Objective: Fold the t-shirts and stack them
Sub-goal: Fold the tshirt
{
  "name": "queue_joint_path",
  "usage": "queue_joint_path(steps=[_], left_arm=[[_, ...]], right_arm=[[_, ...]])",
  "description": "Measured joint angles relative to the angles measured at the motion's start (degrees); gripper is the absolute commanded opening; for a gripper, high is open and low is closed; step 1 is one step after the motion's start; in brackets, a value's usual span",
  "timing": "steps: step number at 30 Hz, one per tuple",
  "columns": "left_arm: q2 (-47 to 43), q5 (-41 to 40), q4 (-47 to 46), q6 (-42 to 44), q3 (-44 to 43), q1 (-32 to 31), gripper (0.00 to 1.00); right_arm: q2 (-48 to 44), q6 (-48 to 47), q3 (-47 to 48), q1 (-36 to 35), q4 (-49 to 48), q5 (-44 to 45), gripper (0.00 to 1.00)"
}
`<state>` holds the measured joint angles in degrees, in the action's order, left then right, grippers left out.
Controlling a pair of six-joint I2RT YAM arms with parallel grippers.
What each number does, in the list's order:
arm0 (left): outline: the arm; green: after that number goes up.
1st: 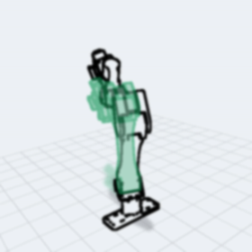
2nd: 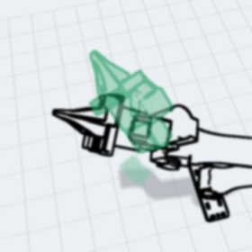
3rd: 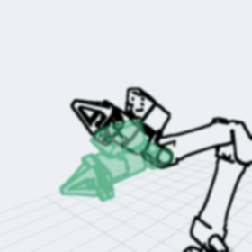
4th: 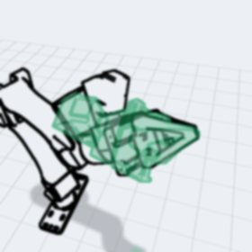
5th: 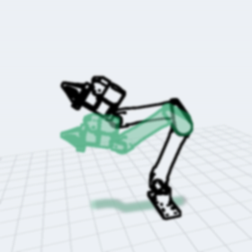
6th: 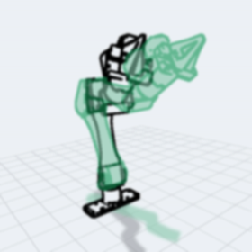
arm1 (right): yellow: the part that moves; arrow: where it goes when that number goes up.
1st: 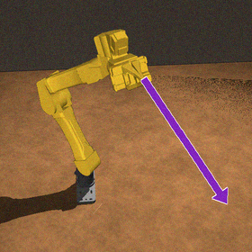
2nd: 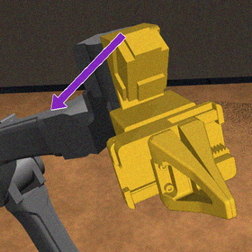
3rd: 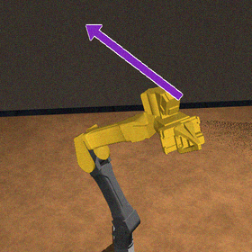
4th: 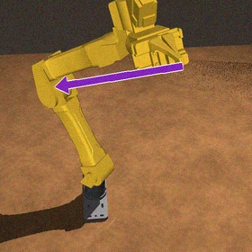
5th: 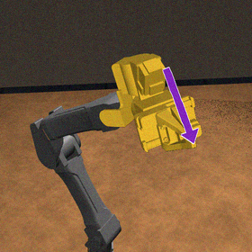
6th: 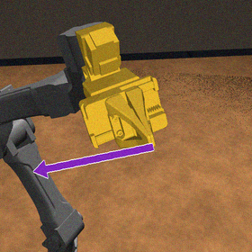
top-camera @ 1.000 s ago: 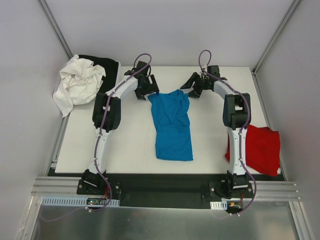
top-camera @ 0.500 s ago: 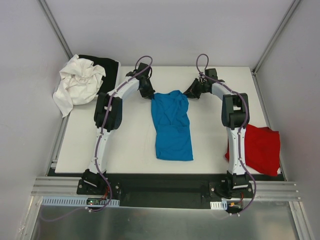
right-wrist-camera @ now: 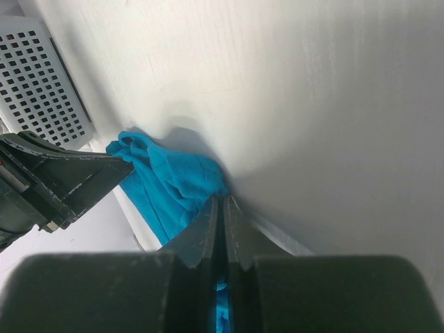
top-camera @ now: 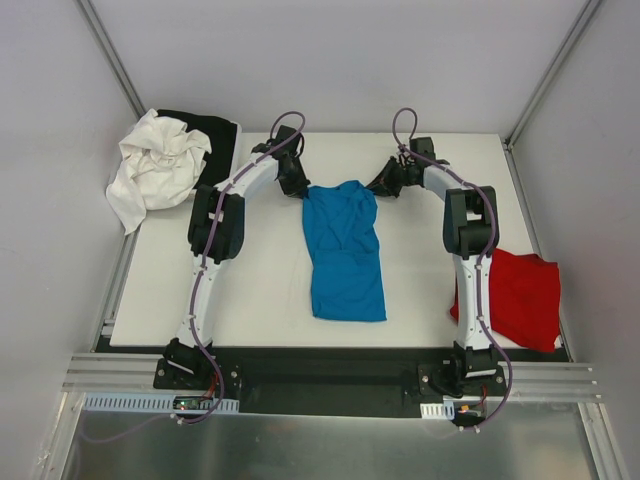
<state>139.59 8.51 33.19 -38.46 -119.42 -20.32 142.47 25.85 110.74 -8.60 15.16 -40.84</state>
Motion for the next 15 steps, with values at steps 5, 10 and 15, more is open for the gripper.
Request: queue_joint_path(steps=[5,10,15], left_arm=[[-0.2,0.0,0.1,0.5,0.0,-0.4,0.04],[-2.1,-0.1,0.2,1.3,2.2,-1.7,0.02],[-4.8,-0.8,0.3,2.0,5.0,-3.7,0.01]], right_arm=[[-0.8,0.6,-2.0,0.0,-1.4,-0.7,0.01],[-4.3,0.5,-6.8,-0.5,-1.6,-1.1,0.01],[-8.8,-0.2,-11.4,-1.6,-1.2,-1.4,0.01]])
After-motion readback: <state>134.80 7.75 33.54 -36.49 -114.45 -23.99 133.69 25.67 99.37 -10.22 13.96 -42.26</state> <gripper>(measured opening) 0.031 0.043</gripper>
